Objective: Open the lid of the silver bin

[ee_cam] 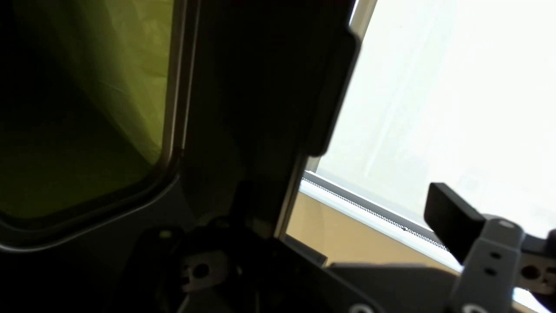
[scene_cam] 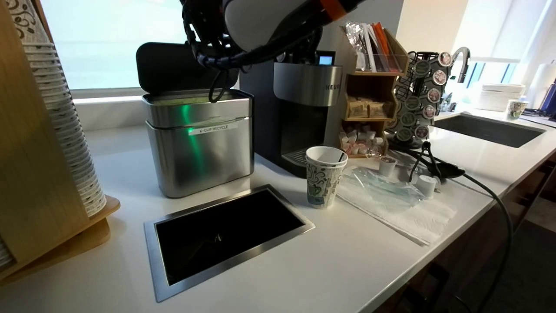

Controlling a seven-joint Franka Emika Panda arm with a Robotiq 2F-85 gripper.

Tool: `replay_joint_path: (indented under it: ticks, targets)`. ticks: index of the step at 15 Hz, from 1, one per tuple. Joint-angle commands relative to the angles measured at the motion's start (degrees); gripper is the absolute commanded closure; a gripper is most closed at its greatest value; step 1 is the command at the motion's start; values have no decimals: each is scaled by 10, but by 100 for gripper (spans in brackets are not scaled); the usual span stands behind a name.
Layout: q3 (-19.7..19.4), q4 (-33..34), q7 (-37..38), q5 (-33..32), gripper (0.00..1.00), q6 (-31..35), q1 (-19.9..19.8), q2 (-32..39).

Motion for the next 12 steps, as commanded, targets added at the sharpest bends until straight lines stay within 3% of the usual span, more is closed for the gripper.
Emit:
replay_joint_path:
  ticks: [1,9,12]
  targets:
    - [38,76,3,-24,0,-44,-50,21]
    - [172,192,-10,-77,0,-107,-169,42]
    - [165,219,-34,-55,0,-117,-174,58]
